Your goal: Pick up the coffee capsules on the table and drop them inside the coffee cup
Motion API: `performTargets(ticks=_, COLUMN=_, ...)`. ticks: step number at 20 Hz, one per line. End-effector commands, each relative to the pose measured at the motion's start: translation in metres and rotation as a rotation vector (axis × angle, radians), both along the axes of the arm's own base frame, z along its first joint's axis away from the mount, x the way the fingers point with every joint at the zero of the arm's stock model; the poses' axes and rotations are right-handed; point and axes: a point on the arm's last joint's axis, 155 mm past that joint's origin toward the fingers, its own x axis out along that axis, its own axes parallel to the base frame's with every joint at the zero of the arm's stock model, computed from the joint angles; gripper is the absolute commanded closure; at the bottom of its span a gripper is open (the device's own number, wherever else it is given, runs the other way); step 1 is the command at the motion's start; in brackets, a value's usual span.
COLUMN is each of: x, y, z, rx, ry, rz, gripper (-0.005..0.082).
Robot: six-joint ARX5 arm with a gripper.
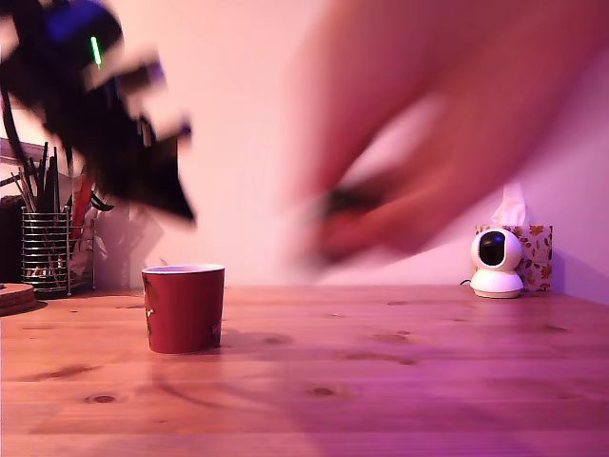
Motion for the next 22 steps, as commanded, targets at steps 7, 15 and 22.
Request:
performTargets(ticks=7, x=-0.045, y=0.015, z=0.061, rx=-0.056, ry=-0.118, rz=-0.002, gripper=0.0793)
performTargets(ticks=15, x=-0.097, y=0.038, z=0.044, rx=-0.117, ry=-0.137, rz=0.044, gripper=0.0793)
performTargets(ticks=22, x=-0.128, y=0.057, z=0.019, rx=-0.148, ry=-0.148, rz=0.1, gripper=0.0793)
